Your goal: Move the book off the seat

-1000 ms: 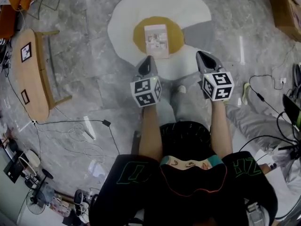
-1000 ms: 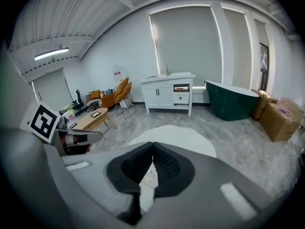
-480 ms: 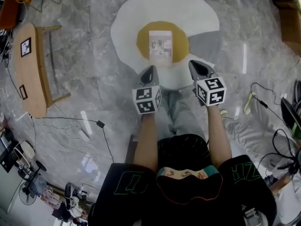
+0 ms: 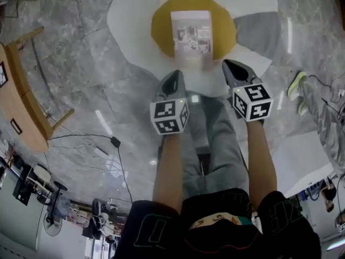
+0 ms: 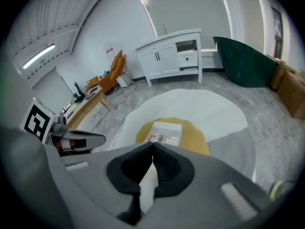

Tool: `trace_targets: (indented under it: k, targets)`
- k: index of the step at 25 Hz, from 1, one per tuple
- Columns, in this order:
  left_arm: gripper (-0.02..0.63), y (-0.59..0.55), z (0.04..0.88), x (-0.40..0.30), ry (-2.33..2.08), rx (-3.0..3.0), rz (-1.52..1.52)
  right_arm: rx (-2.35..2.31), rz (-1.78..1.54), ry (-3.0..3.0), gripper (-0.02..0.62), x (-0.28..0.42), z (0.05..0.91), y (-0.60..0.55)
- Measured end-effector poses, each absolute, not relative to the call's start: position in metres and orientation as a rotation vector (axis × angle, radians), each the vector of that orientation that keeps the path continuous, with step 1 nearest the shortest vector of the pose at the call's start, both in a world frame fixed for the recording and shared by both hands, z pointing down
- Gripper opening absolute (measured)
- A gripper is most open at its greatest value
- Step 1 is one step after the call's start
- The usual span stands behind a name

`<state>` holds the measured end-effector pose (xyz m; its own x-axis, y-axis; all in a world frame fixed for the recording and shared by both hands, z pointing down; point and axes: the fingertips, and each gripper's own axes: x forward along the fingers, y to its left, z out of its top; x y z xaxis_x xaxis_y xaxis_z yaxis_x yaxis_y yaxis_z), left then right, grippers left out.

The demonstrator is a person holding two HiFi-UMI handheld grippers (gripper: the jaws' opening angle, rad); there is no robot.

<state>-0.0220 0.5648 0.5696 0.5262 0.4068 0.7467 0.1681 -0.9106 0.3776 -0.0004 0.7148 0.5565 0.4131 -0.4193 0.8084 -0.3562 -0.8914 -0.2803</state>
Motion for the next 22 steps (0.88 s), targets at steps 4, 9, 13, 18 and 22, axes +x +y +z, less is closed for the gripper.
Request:
trace_targets:
  k: [4, 9, 13, 18, 22]
  targets:
    - [0.014, 0.560, 0.650, -0.001, 0.574, 2.498, 1.412, -2.578, -1.560, 0.559, 0.003, 0.006, 0.635, 0.723]
    - [0.095, 0.567, 0.721, 0.009, 0.654, 2.451, 1.468, -2.550, -1.599, 0.482, 0.135, 0.004, 0.707, 0.723]
    - [0.298, 0.576, 0.749, 0.006, 0.668, 2.341, 1.491, -2.511, -1.629, 0.481, 0.220, -0.002, 0.735, 0.721]
    - [0.309, 0.580, 0.771, 0.003, 0.680, 2.247, 1.520, -2.444, -1.699, 0.470, 0.279, -0.008, 0.764, 0.717]
    - [0.308, 0.599, 0.792, -0.008, 0.794, 2.188, 1.607, -2.359, -1.764, 0.471, 0.284, -0.009, 0.780, 0.711]
